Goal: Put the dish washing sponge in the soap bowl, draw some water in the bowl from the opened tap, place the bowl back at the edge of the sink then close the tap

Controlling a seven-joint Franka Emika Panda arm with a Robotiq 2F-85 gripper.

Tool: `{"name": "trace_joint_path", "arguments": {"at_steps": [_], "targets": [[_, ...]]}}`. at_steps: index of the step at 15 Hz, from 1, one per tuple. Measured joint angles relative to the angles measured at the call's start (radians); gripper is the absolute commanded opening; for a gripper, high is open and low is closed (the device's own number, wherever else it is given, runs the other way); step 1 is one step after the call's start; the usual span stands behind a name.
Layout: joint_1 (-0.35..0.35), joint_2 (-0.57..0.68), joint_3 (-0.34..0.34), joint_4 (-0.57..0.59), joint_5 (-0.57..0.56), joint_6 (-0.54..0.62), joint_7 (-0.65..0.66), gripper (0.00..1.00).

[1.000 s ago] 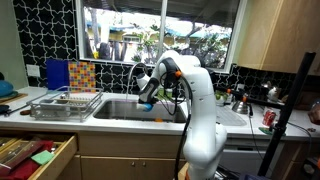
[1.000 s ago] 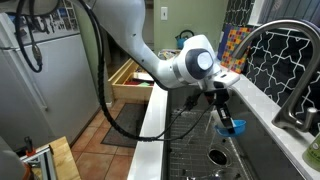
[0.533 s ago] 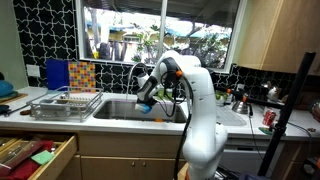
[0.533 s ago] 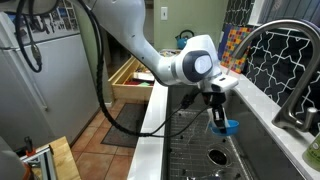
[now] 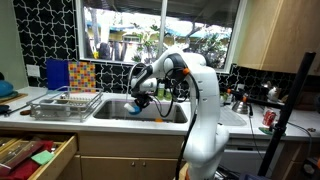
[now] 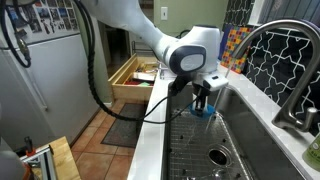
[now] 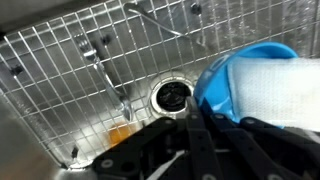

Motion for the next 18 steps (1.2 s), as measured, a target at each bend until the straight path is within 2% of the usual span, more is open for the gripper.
{"name": "trace_joint_path", "arguments": {"at_steps": [3, 7, 18], "targets": [[-0.007, -0.064, 0.031, -0.008, 0.157, -0.096, -0.138, 0.01], [0.002, -0.141, 0.061, -0.029, 0.214, -0.245, -0.278, 0.01], [0.041, -0.182, 0.124, -0.137, 0.292, -0.254, -0.627, 0.01]]}}
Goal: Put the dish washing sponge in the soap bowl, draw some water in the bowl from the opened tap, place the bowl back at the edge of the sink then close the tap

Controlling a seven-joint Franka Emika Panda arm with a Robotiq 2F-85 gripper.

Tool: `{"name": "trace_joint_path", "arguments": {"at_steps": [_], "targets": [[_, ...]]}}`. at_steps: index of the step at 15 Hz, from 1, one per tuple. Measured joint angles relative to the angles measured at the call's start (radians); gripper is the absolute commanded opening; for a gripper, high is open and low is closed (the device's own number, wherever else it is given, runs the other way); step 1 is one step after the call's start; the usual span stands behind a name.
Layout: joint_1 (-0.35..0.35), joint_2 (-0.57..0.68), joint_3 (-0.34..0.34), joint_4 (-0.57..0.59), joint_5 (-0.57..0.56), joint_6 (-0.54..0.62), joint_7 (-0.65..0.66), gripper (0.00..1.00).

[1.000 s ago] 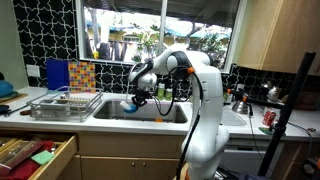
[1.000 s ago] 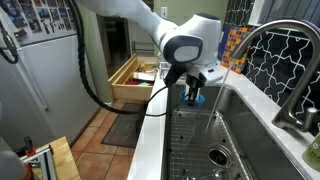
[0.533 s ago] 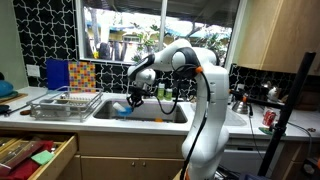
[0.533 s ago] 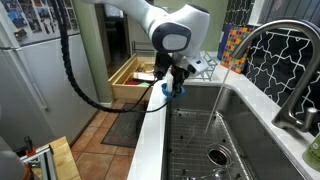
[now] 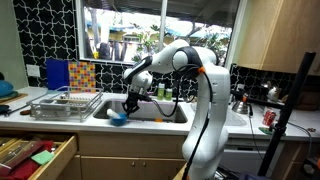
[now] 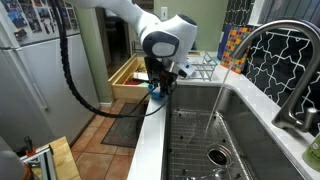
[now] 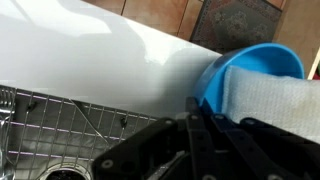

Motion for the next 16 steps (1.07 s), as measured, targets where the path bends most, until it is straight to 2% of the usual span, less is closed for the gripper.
{"name": "trace_joint_path", "arguments": {"at_steps": [2, 3, 4, 8, 13, 16], "targets": [[0.006, -0.002, 0.001, -0.016, -0.004, 0.032, -0.018, 0.02], [0.009, -0.002, 0.001, -0.024, -0.005, 0.053, -0.021, 0.14], [0.011, -0.002, 0.002, -0.032, -0.008, 0.074, -0.023, 0.31], [0.016, -0.003, 0.005, -0.055, -0.009, 0.131, -0.023, 0.59], [0.013, -0.034, 0.002, -0.054, -0.007, 0.132, -0.023, 0.96], [0.008, -0.072, -0.008, -0.048, -0.005, 0.132, -0.021, 1.00]]}}
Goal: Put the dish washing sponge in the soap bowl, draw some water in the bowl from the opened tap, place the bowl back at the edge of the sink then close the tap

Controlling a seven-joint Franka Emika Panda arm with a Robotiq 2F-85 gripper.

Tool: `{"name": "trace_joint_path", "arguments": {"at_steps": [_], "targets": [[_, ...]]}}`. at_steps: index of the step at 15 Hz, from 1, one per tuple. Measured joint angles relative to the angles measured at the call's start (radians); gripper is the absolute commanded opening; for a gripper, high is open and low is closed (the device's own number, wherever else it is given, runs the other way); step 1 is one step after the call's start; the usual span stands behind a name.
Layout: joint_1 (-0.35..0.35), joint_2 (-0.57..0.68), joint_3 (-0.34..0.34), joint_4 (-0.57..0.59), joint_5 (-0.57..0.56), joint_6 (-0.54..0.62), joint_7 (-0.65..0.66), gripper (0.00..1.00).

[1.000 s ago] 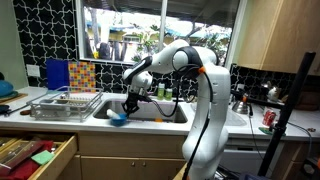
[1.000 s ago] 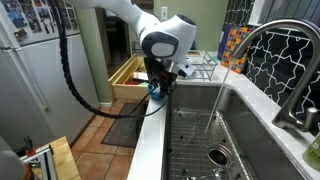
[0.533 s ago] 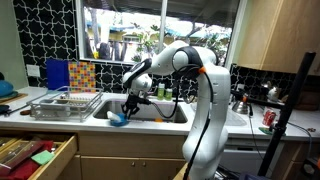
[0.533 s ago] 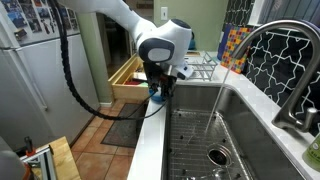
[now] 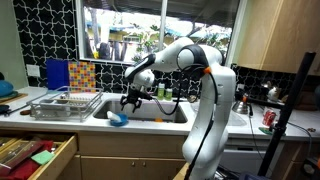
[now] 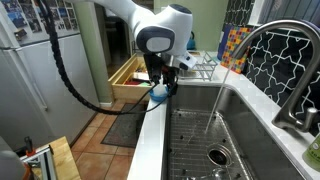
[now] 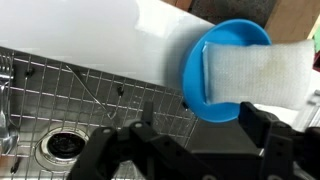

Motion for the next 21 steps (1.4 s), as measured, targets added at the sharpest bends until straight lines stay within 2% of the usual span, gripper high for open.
{"name": "trace_joint_path", "arguments": {"at_steps": [3, 8, 14, 17, 21], "targets": [[-0.019, -0.023, -0.032, 0.030, -0.004, 0.062, 0.054, 1.00], [-0.093, 0.004, -0.119, 0.112, -0.011, 0.178, 0.110, 1.00], [-0.101, 0.027, -0.123, 0.133, -0.020, 0.191, 0.137, 1.00], [-0.117, 0.073, -0.150, 0.191, -0.129, 0.275, 0.242, 1.00], [-0.138, 0.186, -0.225, 0.336, -0.361, 0.334, 0.372, 1.00]]}}
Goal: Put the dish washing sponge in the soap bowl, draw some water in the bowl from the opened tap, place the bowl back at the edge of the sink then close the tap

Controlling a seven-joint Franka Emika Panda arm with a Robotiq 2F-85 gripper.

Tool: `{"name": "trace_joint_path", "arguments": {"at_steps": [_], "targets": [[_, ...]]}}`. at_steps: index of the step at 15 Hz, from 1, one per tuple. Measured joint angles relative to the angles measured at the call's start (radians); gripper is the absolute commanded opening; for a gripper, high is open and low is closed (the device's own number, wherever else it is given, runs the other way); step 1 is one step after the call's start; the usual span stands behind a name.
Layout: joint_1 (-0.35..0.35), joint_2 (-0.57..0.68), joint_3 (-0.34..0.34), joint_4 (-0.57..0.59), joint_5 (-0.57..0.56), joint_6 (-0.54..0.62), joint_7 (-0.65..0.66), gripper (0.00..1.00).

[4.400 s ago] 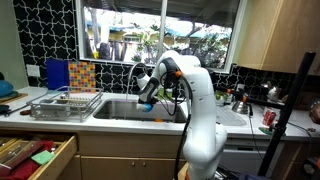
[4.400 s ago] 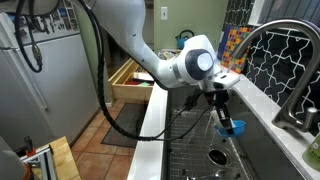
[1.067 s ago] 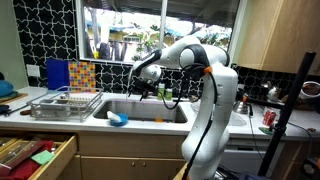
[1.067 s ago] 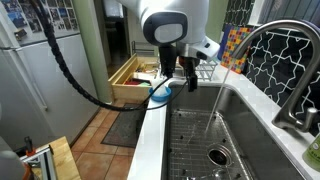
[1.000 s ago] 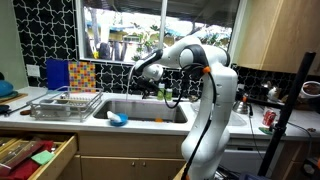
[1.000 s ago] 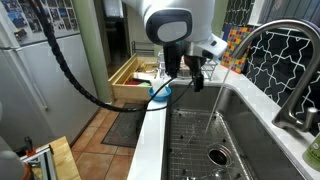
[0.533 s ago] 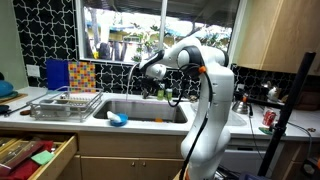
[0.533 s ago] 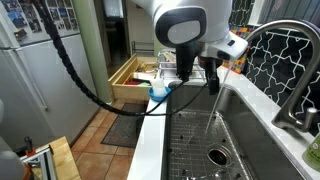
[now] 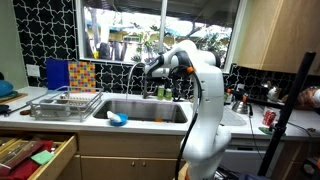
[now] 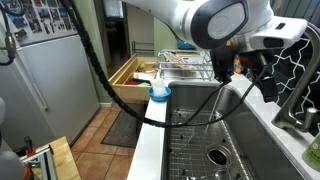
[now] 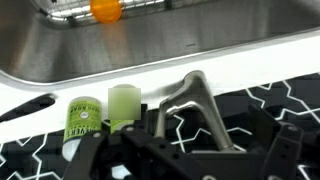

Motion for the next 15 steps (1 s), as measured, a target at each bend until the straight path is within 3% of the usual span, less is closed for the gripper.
{"name": "trace_joint_path", "arguments": {"at_steps": [5, 15], "targets": [[-0.001, 0.161, -0.071, 0.185, -0.129, 0.001, 0.046, 1.00], [-0.059, 0.377, -0.045, 0.428, -0.110, 0.000, -0.109, 1.00]]}}
